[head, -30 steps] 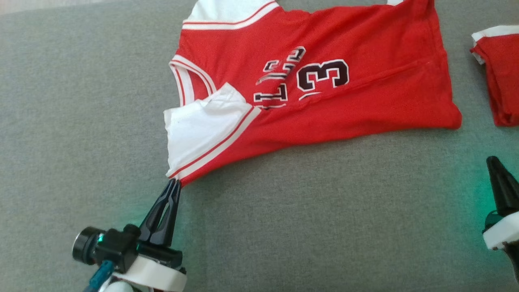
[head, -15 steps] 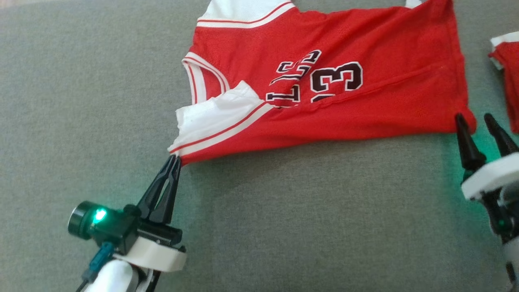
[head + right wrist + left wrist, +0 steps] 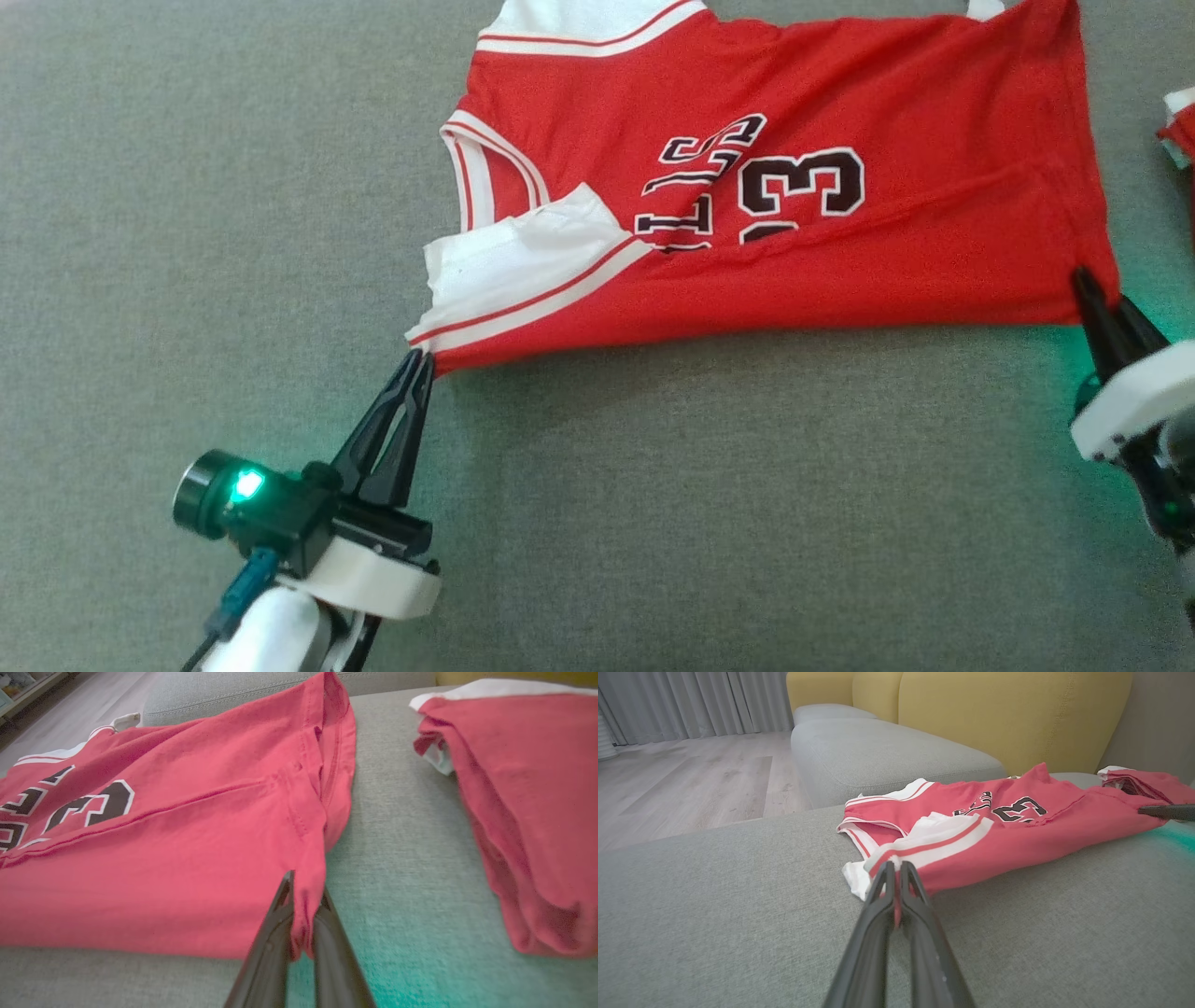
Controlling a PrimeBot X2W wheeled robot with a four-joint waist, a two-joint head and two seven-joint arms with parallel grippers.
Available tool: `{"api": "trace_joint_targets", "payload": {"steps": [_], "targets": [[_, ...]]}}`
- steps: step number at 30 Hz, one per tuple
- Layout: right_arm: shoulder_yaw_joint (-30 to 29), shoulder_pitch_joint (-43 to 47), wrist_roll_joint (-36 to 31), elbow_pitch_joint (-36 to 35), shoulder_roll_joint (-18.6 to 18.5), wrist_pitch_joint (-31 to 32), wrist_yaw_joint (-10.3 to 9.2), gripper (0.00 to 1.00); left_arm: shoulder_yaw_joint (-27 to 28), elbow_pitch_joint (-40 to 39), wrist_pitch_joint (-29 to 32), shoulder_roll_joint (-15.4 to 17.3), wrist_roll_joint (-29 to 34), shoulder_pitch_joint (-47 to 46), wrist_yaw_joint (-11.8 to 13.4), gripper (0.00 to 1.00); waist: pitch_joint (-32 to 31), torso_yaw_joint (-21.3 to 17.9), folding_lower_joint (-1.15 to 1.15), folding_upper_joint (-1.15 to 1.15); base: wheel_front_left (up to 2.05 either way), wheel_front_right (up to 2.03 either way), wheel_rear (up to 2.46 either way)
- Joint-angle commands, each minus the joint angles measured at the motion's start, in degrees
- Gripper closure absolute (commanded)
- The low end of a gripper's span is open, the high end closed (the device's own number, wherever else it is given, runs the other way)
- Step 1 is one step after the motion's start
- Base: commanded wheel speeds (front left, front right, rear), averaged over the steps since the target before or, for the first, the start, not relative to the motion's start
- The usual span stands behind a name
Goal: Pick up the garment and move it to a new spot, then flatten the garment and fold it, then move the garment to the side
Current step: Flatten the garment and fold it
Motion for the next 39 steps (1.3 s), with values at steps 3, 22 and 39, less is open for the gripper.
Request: {"api": "trace_joint_targets", "payload": {"steps": [3, 22, 39], "targets": [[-0.4, 4.8, 1.2, -5.0, -3.9, -1.2, -0.05, 1.00, 1.9, -1.4, -0.6, 1.3, 0.1, 0.4, 0.8, 1.00, -1.1, -0.3, 0.00, 0.00, 0.00, 0.00, 0.00], [-11.8, 27.0, 0.1, -21.0, -7.1, 6.8, -0.05, 0.00, -2.8, -0.5, 2.3, 0.1, -2.1, 7.2, 0.4, 1.00, -3.3, -0.1, 0.00, 0.00, 0.00, 0.00, 0.00], [-9.3, 18.0, -6.6, -29.8, 0.0, 2.9, -0.05, 0.00, -1.4, -1.8, 16.5, 9.8, -1.3, -30.6, -8.6, 0.00, 5.6, -8.4, 0.00, 0.00, 0.00, 0.00, 0.00]]}}
